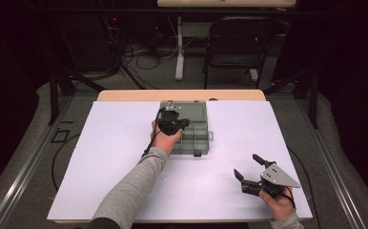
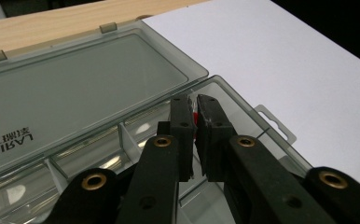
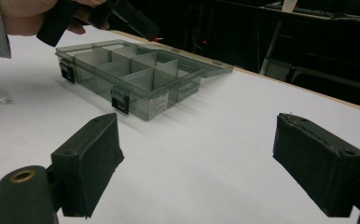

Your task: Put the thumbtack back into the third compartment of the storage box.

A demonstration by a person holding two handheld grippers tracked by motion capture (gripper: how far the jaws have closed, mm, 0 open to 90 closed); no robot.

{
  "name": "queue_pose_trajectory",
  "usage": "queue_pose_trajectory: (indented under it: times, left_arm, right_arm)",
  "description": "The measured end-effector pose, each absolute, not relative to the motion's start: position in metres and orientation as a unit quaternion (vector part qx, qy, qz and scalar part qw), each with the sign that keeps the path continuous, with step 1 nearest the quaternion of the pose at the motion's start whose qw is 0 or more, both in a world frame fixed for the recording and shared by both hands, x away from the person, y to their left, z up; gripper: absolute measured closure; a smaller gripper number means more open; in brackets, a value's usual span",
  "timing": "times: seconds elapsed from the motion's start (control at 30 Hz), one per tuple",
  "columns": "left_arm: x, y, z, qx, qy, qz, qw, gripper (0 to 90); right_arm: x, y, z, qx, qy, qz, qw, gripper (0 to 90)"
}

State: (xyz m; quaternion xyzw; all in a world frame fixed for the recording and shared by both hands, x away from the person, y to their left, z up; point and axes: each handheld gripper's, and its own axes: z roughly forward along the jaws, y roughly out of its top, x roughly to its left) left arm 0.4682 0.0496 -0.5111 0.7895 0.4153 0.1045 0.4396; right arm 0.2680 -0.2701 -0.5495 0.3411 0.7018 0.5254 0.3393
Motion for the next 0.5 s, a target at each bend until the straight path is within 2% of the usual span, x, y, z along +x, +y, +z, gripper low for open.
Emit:
queue_pose_trajectory:
  times: [0.5]
  left_arm:
    - [0.477,0.049,-0.526,0.795,0.429,0.095,0.417,85.5]
  right_arm:
    - [0.269,-0.270,-0.550,0.340,0.702,0.526,0.339,14.2]
